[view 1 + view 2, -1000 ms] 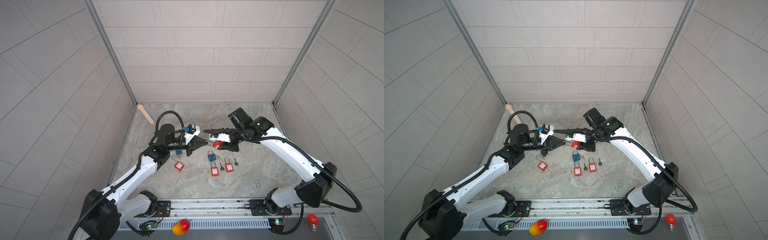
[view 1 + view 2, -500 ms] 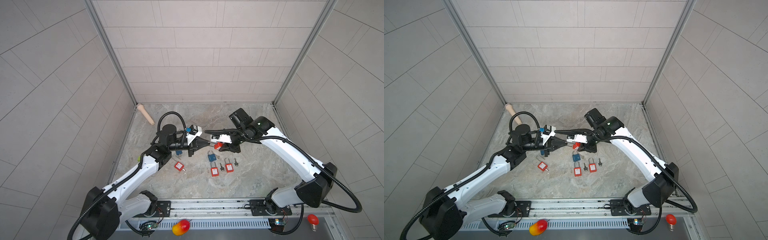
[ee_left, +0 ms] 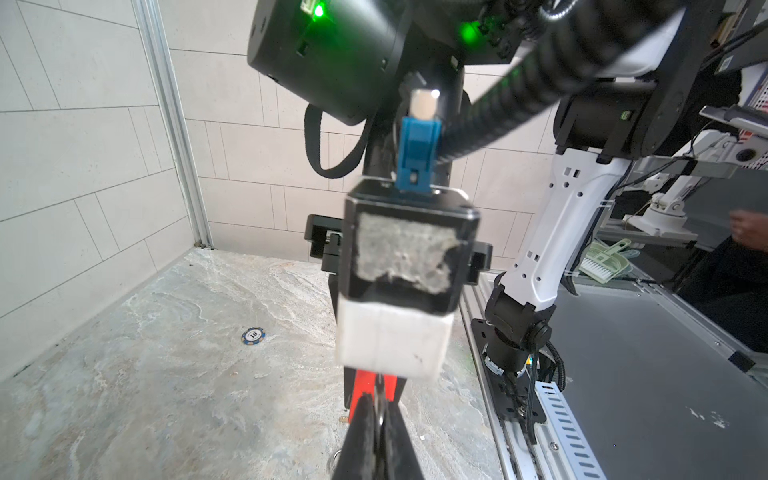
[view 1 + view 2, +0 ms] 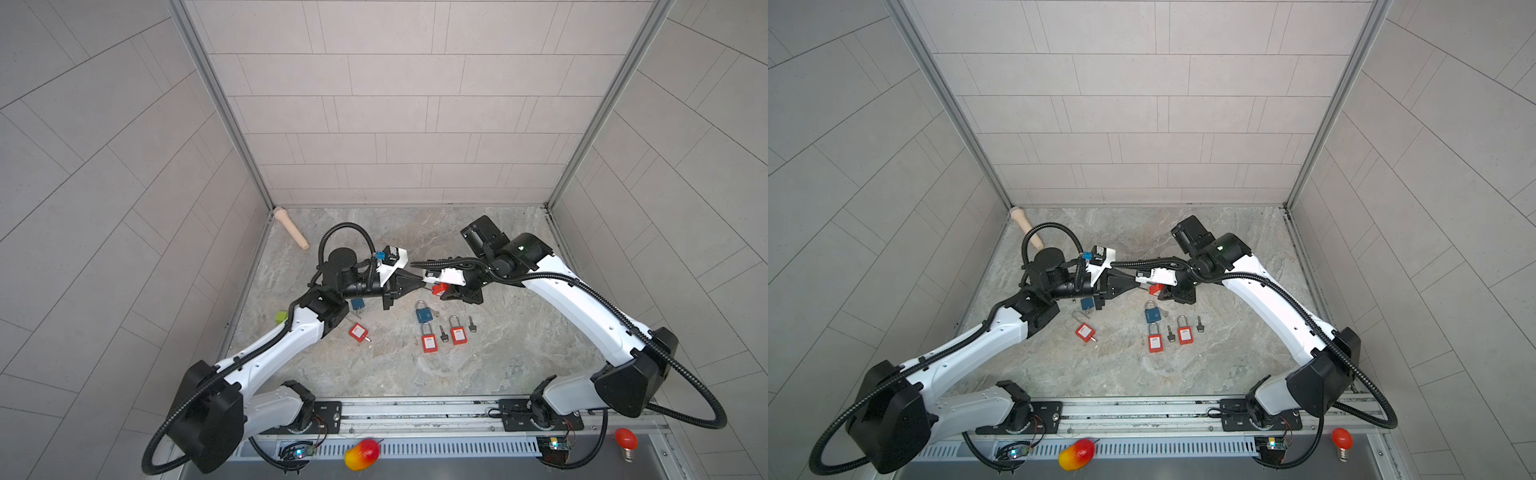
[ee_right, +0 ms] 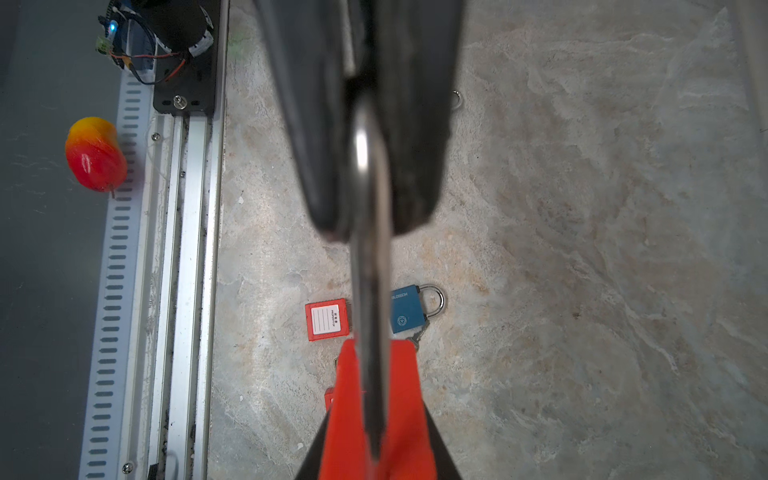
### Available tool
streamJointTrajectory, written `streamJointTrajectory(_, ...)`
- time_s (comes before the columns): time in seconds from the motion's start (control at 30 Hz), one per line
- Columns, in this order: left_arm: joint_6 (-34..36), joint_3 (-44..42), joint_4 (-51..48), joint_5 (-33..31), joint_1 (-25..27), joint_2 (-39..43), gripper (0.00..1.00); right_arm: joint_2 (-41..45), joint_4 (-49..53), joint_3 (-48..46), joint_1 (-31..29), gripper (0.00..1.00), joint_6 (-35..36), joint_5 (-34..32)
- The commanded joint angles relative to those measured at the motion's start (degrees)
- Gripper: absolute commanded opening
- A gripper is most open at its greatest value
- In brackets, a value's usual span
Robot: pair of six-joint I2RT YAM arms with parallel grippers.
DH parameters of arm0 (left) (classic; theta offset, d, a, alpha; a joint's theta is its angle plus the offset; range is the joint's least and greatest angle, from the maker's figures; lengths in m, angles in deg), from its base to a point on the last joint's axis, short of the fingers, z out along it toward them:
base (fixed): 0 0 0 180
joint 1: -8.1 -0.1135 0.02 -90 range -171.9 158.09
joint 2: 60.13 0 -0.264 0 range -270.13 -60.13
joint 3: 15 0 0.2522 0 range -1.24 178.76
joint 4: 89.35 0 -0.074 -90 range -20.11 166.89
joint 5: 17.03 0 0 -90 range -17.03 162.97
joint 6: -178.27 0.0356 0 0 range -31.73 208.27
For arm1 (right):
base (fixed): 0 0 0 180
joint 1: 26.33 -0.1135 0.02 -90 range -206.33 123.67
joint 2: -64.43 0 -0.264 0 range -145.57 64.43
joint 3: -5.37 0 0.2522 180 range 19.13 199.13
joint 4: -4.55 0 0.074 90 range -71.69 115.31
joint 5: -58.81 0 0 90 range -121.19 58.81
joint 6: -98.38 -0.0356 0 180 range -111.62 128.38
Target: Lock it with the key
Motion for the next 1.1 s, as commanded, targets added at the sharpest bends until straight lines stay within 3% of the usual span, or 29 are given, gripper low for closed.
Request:
streamJointTrajectory(0.0,6.55,-0.25,-7.32,-0.63,1.87,0.71,0.0,1.5,-4.02,1.79,-0.78,0.12,-0.44,11.33)
streamJointTrajectory(0.13,8.59,-0.3,-9.8,-1.91,2.02,0.94,0.0,-0.45,-1.14,3.07,-0.69,0.12,1.56,11.62)
streamJointTrajectory(0.43,7.56,0.84,-11.13,-3.06,2.58,0.25,0.0,0.26,-3.38,2.92,-0.95,0.1,4.09,5.53)
streamJointTrajectory(0.83,9.03,0.42,-12.55,-3.41,2.51,0.7,0.0,-0.95,0.31,4.4,-0.76,0.14,2.08,8.67)
streamJointTrajectory(0.97,7.05,0.38,-10.25,-3.6,2.23,0.98,0.0,-1.34,2.09,5.08,-0.09,0.21,2.48,8.32)
streamJointTrajectory(1.07,4.33,-0.54,-5.86,-4.59,1.48,1.94,0.0,-0.48,3.05,5.03,0.54,0.42,2.48,7.65)
